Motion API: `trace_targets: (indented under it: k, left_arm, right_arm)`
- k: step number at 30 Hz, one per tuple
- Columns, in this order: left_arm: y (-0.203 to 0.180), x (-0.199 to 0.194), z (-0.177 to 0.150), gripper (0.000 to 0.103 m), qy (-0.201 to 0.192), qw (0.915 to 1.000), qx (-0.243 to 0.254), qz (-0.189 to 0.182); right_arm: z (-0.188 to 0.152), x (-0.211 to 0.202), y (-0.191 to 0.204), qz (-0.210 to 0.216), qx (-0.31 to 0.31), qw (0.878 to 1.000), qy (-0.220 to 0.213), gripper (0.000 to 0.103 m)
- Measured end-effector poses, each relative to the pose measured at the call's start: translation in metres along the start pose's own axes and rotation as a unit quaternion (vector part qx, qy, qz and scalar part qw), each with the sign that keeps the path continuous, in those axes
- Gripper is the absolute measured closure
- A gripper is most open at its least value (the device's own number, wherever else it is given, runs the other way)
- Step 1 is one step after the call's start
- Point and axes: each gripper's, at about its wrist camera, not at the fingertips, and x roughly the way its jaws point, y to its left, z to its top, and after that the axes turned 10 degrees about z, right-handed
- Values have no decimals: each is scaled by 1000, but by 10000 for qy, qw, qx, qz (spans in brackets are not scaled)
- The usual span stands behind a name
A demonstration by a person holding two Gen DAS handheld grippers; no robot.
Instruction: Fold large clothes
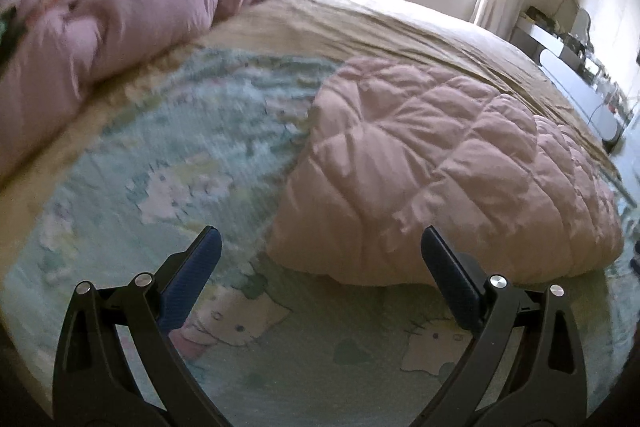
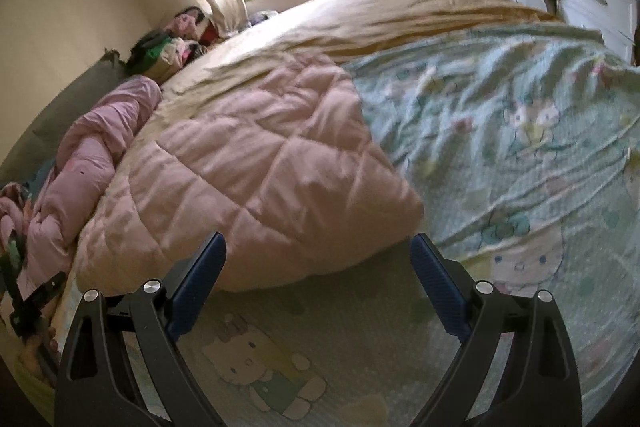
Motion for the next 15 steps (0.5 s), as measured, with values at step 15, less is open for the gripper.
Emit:
trace_targets:
  k: [15]
  left_arm:
    - [29,69,-3,9,1140,9677,-1720,-1446]
  right_arm:
    - [-3,57,-43,589,1374,9871,577,4]
